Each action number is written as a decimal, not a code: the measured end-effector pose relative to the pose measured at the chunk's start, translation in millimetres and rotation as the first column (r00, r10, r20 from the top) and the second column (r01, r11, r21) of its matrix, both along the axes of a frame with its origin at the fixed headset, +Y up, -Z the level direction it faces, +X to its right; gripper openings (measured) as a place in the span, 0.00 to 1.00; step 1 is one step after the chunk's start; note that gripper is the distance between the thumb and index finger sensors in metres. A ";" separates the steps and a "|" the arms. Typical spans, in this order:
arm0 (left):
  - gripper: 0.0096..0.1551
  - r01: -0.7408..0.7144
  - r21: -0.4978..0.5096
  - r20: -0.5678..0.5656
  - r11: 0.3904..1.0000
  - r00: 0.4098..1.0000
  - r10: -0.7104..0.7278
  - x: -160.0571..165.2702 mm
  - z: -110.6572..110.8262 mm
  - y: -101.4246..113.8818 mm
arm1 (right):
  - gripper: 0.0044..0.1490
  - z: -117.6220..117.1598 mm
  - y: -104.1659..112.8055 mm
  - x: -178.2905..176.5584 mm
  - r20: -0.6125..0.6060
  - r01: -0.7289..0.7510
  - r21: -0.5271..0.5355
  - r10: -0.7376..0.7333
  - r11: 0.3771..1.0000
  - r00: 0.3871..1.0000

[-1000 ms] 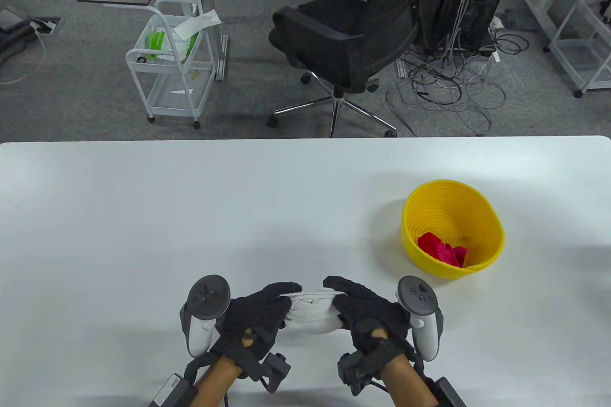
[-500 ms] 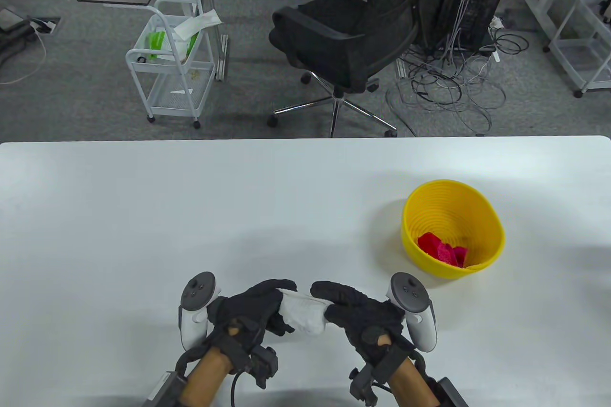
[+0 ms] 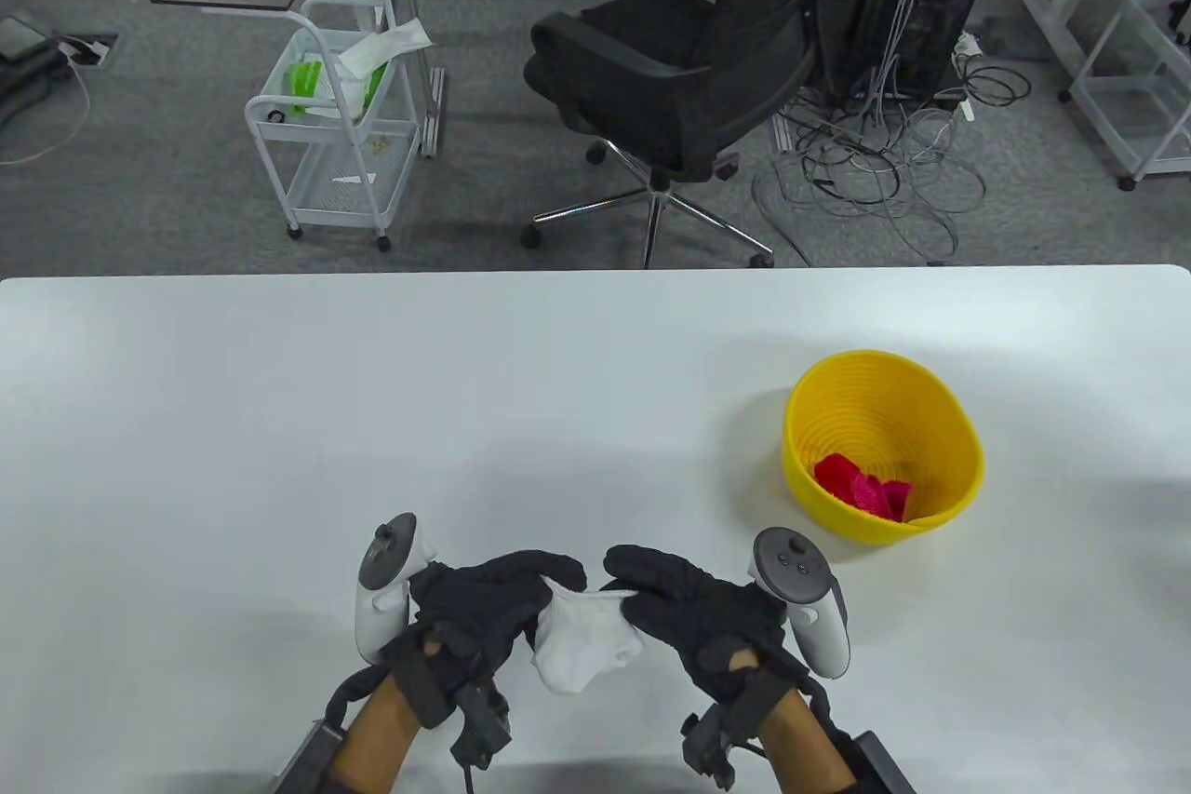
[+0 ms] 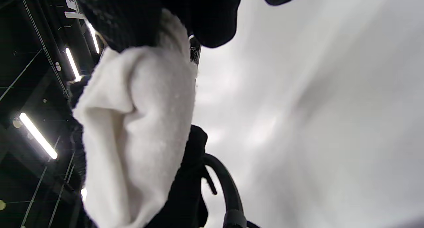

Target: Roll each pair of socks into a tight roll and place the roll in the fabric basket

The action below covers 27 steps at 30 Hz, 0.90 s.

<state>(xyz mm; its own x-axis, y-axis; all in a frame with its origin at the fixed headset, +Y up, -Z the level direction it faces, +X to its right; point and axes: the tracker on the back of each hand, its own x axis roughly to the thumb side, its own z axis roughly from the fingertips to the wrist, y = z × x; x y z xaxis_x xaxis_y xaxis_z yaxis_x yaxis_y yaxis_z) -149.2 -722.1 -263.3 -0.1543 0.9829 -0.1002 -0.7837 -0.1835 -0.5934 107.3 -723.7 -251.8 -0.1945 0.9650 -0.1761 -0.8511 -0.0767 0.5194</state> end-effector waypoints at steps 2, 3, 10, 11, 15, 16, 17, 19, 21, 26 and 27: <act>0.22 0.109 0.032 -0.101 0.994 0.989 -0.105 -3.3 2.6 0.0 | 0.33 0.3 -0.7 0.9 0.030 -0.026 0.005 0.026 1.000 0.999; 0.22 0.140 0.056 -0.136 0.989 0.982 -0.131 -3.8 2.8 -0.3 | 0.34 -0.6 -0.9 2.2 0.050 -0.059 0.019 0.058 0.998 0.997; 0.22 0.355 0.159 -0.221 0.921 0.922 -0.318 -4.4 5.4 3.4 | 0.43 -3.0 -10.8 3.2 0.080 -0.165 -0.002 0.165 0.986 0.983; 0.22 0.376 0.169 -0.214 0.911 0.916 -0.338 -4.2 5.2 3.5 | 0.44 -3.6 -13.6 2.8 0.068 -0.157 -0.024 0.158 0.987 0.985; 0.22 0.454 0.180 -0.211 0.872 0.884 -0.417 -3.6 4.6 1.6 | 0.43 -5.5 -23.7 -0.7 0.012 -0.159 -0.082 0.161 0.984 0.987; 0.22 0.477 0.183 -0.219 0.860 0.872 -0.437 -3.6 4.5 1.1 | 0.42 -5.5 -23.9 -0.8 0.026 -0.177 -0.080 0.180 0.981 0.983; 0.23 0.513 0.175 -0.235 0.840 0.851 -0.470 -3.5 4.6 0.4 | 0.43 -5.7 -23.8 -0.5 0.032 -0.202 -0.064 0.204 0.977 0.978; 0.24 0.575 0.181 -0.245 0.798 0.812 -0.530 -2.8 4.7 -0.9 | 0.42 -5.8 -22.0 0.6 0.050 -0.225 -0.045 0.227 0.973 0.973; 0.25 0.612 0.179 -0.258 0.771 0.785 -0.564 -2.5 4.8 -1.3 | 0.40 -5.7 -19.9 2.4 0.078 -0.246 -0.023 0.247 0.969 0.966; 0.31 0.604 0.147 -0.295 0.783 0.782 -0.549 -9.7 5.2 0.2 | 0.37 -3.5 -10.6 10.1 0.177 -0.290 0.053 0.277 0.956 0.944; 0.32 0.601 0.140 -0.297 0.786 0.783 -0.546 -11.3 5.2 0.1 | 0.37 -2.8 -7.8 12.8 0.204 -0.301 0.075 0.281 0.951 0.938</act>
